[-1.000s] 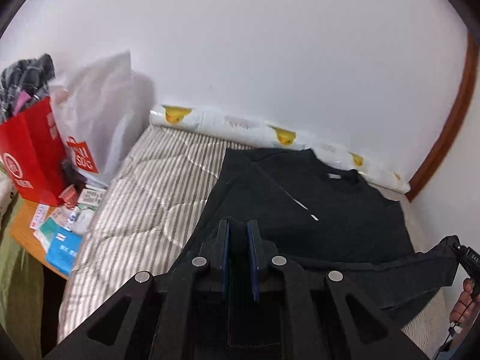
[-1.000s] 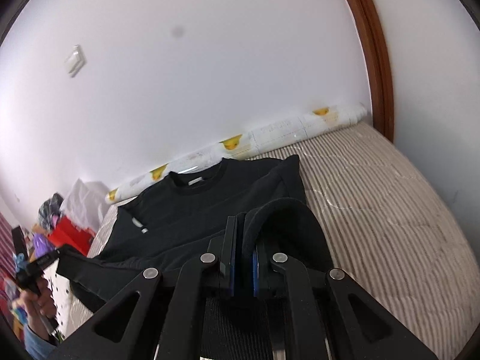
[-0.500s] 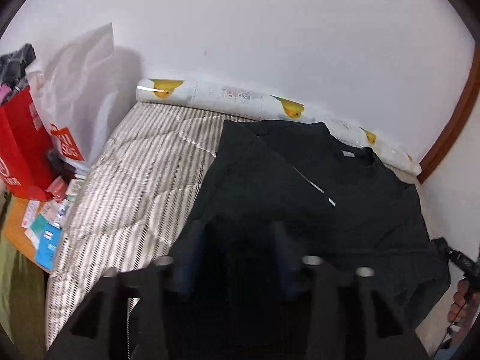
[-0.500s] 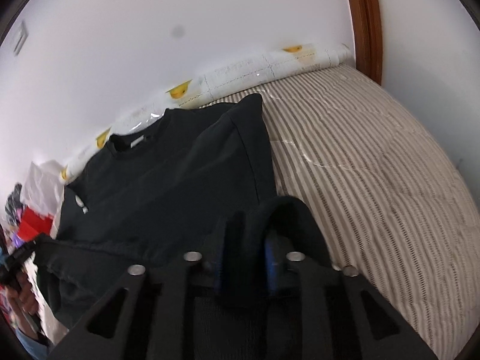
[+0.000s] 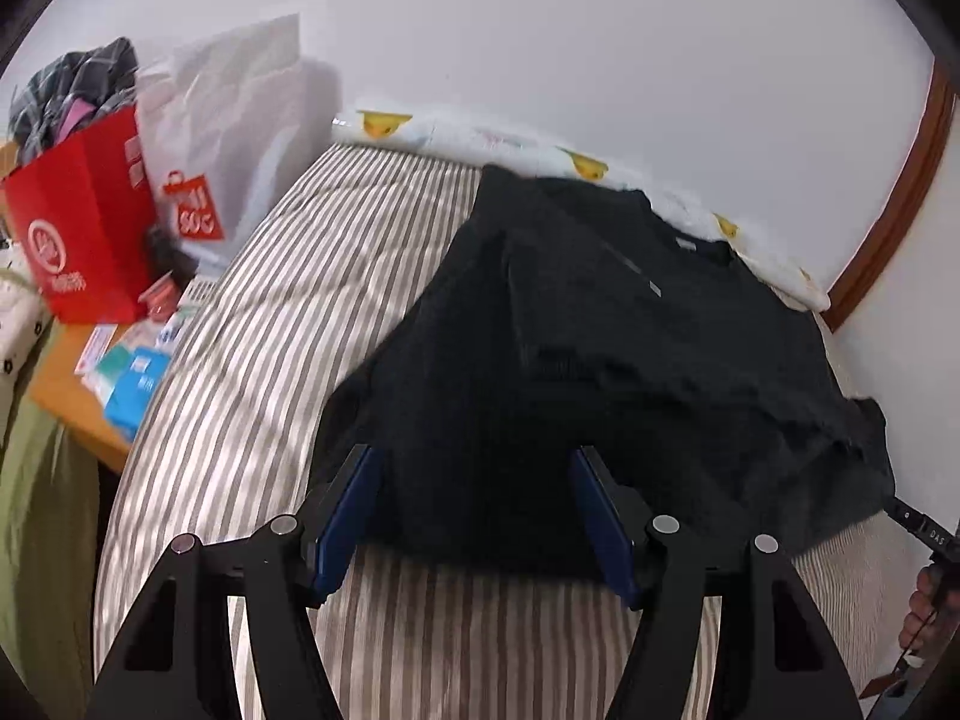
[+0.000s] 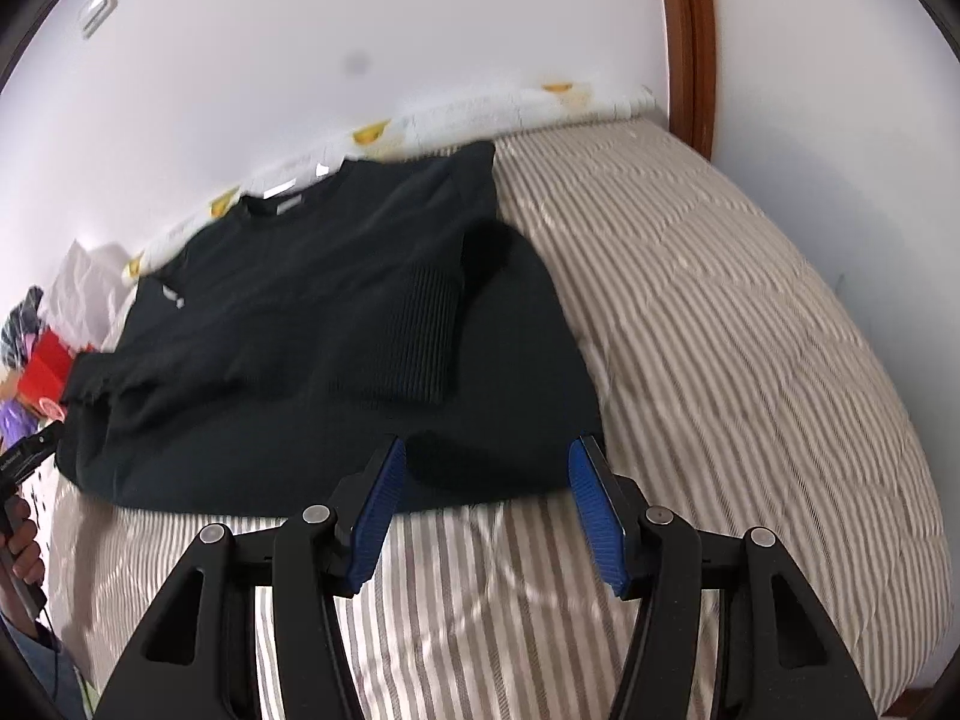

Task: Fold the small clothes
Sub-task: 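Open both grippers and pull back from the folded sweatshirt, then grasp the folded edge of the sweatshirt with both grippers and lift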

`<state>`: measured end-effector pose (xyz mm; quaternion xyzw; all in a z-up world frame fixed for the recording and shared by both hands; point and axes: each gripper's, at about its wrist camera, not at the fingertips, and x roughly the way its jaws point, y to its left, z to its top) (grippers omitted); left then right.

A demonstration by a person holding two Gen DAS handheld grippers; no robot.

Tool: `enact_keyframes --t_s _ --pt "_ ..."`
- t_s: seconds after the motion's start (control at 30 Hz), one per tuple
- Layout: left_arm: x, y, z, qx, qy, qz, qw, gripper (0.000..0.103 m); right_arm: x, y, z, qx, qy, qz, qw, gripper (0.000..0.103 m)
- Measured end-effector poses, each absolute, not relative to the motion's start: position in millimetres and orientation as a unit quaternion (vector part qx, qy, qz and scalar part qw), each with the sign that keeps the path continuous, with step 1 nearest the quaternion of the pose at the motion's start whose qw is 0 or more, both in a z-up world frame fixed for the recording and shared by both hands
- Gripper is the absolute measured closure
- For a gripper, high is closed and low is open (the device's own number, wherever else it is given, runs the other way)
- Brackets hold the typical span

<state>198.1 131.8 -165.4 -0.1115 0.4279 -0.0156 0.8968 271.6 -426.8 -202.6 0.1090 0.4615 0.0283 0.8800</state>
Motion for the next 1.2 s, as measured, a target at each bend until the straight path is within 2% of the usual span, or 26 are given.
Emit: enact_keyframes --t_s 0.43,0.83,1.07,1.2 --pt "154.0 136.4 -193.3 -0.149 0.455 -0.023 0.877 0.038 236.4 -416.6 -214.5 0.14 0.481 0.049 0.864 0.043" --pt "150.2 129.5 -197.9 -0.15 0.454 -0.043 0.877 0.027 225.0 -415.2 -222.4 0.133 0.489 0.044 0.861 0.042" --pt "160.7 135.2 -200.8 -0.209 0.444 -0.082 0.867 0.024 237.5 -421.0 -218.4 0.171 0.483 0.048 0.858 0.04" --pt "171.1 141.2 -202.8 -0.25 0.441 -0.098 0.856 0.024 251.4 -424.2 -213.1 0.202 0.471 0.048 0.857 0.034"
